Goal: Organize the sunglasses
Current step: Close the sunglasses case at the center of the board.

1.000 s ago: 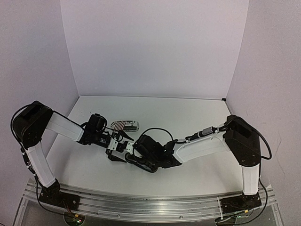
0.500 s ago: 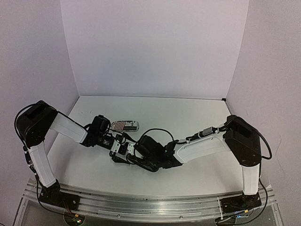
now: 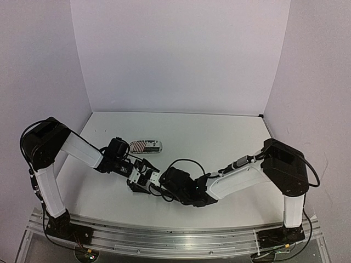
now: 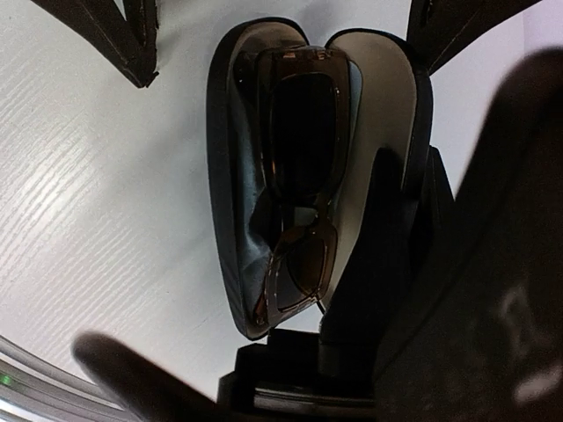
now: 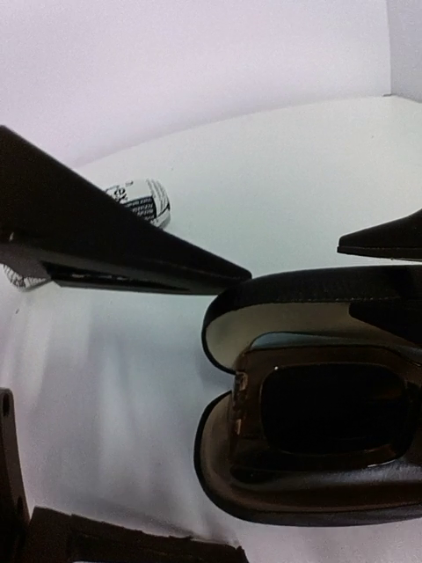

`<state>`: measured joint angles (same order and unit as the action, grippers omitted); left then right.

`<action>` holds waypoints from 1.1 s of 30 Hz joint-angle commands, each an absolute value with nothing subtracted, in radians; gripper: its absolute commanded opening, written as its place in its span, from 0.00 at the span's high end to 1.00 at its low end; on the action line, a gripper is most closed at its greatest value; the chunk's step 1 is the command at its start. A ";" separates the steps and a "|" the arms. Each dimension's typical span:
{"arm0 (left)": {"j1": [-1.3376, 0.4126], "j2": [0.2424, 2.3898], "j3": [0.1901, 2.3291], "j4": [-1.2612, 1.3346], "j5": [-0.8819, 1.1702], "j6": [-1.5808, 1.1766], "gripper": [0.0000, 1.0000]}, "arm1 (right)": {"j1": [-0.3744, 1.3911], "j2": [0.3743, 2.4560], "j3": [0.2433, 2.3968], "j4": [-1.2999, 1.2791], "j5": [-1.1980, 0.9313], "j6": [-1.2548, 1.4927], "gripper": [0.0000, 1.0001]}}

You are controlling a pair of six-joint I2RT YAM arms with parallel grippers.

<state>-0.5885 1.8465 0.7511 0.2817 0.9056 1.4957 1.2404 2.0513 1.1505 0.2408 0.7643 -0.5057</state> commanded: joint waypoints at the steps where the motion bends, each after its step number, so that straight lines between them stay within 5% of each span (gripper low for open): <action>1: -0.603 1.863 0.743 0.241 0.870 1.492 0.11 | 1.320 2.185 1.183 0.337 0.863 -0.489 0.99; 8: -0.607 1.855 0.742 0.243 0.912 1.509 0.15 | 1.333 2.167 1.179 0.341 0.855 -0.501 0.97; 13: -0.543 1.849 0.819 0.314 0.943 1.213 0.10 | 1.350 2.146 1.141 0.341 0.870 -0.499 0.95; 21: -0.490 1.832 0.846 -0.024 1.010 1.535 0.00 | 1.351 2.147 1.104 0.396 0.877 -0.519 1.00; 27: -0.530 1.822 0.791 0.203 1.004 1.275 0.00 | 1.351 2.096 1.048 0.418 0.831 -0.569 1.00; 33: -0.611 1.780 0.717 0.179 1.015 1.387 0.00 | 1.350 2.052 1.010 0.429 0.785 -0.597 1.00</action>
<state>-0.5592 1.8425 0.7848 0.1421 0.9923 1.3629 1.3382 2.0585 1.0550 0.4875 0.8859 -0.6016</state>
